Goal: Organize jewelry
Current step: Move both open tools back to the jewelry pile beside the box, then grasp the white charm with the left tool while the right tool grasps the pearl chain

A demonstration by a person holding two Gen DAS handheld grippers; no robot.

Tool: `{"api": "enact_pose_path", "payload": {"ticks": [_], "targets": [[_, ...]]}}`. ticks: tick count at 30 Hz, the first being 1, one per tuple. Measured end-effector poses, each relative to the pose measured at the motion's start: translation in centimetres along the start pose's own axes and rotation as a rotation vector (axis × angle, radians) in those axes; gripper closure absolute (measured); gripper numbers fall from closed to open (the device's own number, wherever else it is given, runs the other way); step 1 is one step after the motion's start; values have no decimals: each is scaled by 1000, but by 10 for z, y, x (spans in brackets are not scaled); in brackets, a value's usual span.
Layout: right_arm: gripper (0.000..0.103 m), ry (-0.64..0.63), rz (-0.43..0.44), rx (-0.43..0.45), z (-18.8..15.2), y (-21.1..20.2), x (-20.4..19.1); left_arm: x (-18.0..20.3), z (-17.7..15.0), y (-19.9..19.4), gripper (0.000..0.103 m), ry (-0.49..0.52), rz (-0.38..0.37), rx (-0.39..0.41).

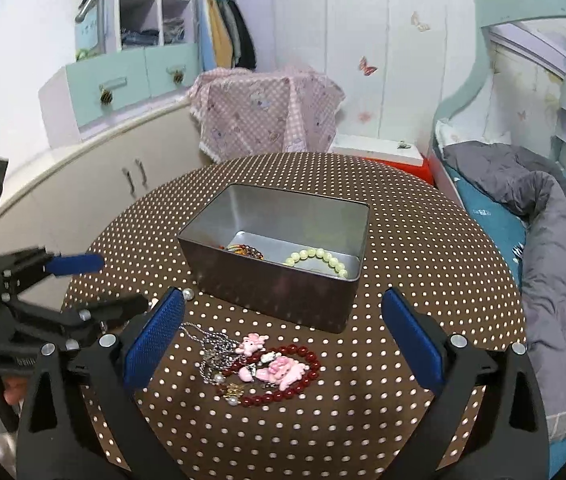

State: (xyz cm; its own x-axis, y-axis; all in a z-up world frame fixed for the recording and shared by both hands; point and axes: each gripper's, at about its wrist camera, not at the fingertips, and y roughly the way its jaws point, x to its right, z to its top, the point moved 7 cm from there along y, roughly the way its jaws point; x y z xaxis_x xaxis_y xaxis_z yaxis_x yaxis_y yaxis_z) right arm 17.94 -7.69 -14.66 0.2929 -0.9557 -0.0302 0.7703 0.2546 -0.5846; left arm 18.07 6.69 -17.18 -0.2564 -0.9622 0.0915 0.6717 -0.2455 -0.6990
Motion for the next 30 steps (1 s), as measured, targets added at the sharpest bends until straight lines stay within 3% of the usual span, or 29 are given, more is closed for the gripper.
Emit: {"api": "enact_pose_path", "payload": {"ticks": [9,13,21,23,30], "targets": [[8,-7,-83,30,-18,4,-7,3,-18,10,22,5,-5,33],[8,-26,-116,77,-21,3,-11,3,-20,15,31,19,-21,53],[8,67,-30,102,-31,6,-14,1,-21,30,55,21,-37,48],[8,83,-17,98,-33,7,-13,0,-22,34,67,18,-25,38],[8,133,2,96,-31,6,-8,-6,-22,32,79,-19,-25,59]]}}
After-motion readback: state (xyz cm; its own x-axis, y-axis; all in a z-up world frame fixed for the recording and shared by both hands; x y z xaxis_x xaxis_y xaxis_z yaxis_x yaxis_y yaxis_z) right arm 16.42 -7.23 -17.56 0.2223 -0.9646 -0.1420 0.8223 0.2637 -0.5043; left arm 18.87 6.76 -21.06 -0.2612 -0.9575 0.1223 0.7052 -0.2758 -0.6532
